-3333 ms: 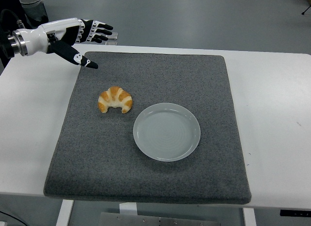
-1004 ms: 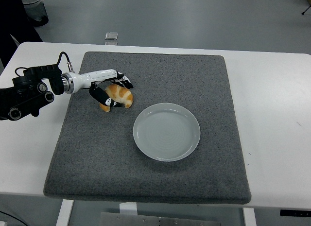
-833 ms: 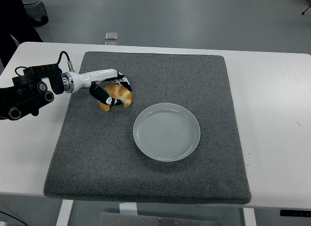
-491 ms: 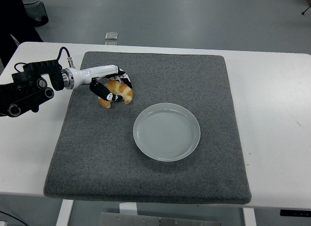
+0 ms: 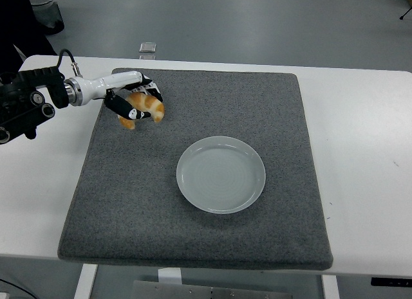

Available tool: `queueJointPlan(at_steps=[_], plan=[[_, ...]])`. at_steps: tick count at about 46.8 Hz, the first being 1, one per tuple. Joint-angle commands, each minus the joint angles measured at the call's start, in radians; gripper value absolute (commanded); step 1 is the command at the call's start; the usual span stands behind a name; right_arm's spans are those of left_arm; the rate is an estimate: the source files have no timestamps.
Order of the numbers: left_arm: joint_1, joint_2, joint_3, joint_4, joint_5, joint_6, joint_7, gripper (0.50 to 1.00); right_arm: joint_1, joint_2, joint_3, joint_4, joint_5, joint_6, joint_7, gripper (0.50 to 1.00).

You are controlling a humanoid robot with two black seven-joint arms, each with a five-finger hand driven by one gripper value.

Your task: Place the bread on the plate

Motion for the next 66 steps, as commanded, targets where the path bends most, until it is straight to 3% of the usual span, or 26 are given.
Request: queueJointPlan(at_steps=[1,15,28,38,54,66], plan=[[-0.041,0.036,0.001,-0.002,-0.010,-0.028,-0.001,0.500,0.000,0.000,0.000,0.000,0.000,0.000,0.000,0.930],[-0.222,0.090,0.004,-0.002,-0.025,-0.134,-0.001,0.500,0.000,0.000,0.000,0.000,0.002,0.002,0.000,0.930],[-0.333,0.077,0.013,-0.068,-0.025,-0.168,-0.001,0.500,0.000,0.000,0.000,0.000,0.002,0.002,0.000,0.930],[-0.311,0.045,0.010,-0.189,-0.024,-0.152,-0.001,0.500,0.000,0.000,0.000,0.000,0.002,0.002,0.000,0.932],[-0.256,-0.079,0.016,-0.227,-0.004,-0.091,0.005,0.500,0.000,0.000,0.000,0.001,0.002,0.002,0.000,0.932],[-0.196,-0.114,0.019,-0.304,0.004,-0.063,0.008,0.500,0.000,0.000,0.000,0.001,0.002,0.002,0.000,0.930]])
